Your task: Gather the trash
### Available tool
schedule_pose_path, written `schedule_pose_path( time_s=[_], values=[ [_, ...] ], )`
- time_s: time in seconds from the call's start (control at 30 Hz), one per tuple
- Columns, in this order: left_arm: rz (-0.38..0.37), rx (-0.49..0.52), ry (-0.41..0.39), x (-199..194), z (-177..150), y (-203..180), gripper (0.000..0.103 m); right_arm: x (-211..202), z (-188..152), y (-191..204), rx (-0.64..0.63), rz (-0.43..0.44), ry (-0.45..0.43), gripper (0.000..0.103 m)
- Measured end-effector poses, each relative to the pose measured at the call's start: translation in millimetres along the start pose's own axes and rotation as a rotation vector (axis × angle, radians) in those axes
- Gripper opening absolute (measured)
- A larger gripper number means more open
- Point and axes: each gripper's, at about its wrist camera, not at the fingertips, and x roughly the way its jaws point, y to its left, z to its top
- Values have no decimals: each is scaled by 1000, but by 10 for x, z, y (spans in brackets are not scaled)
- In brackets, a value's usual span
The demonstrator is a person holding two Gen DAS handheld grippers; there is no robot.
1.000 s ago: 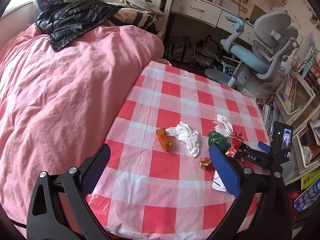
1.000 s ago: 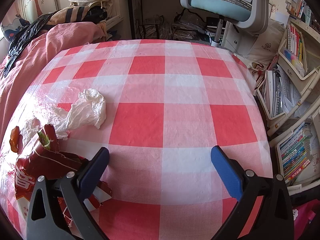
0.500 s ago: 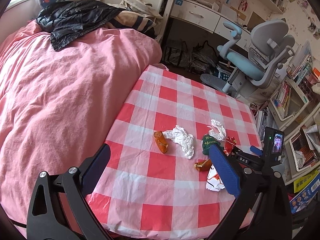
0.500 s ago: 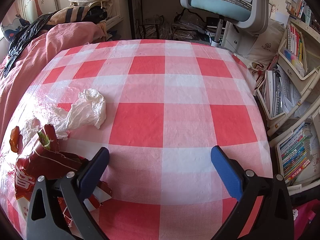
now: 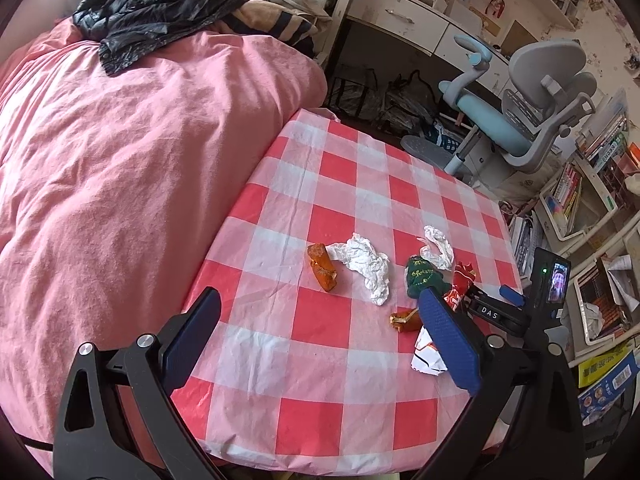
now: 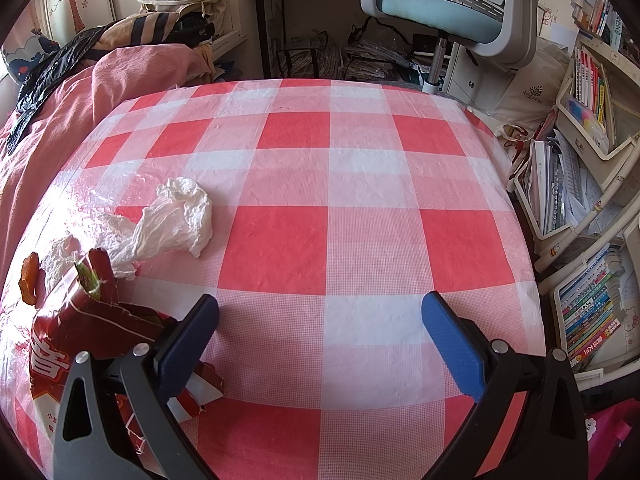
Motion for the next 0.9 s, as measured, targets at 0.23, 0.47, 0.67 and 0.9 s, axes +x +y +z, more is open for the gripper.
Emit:
schedule_pose_path(
  time_s=[0.23,0.47,0.67,0.9],
  values=[
    [-20,-73,4,-23,-3,129,96,0,0,0,0,0,0,97],
    [9,-16,-27,-95,-23,3,96,3,7,0,0,0,0,97],
    [37,54,-64,-186,18,-111,96,3,7,0,0,0,0,97],
    [40,38,-50,-141,34,-72,96,1,1,0,0,0,0,97]
  ],
)
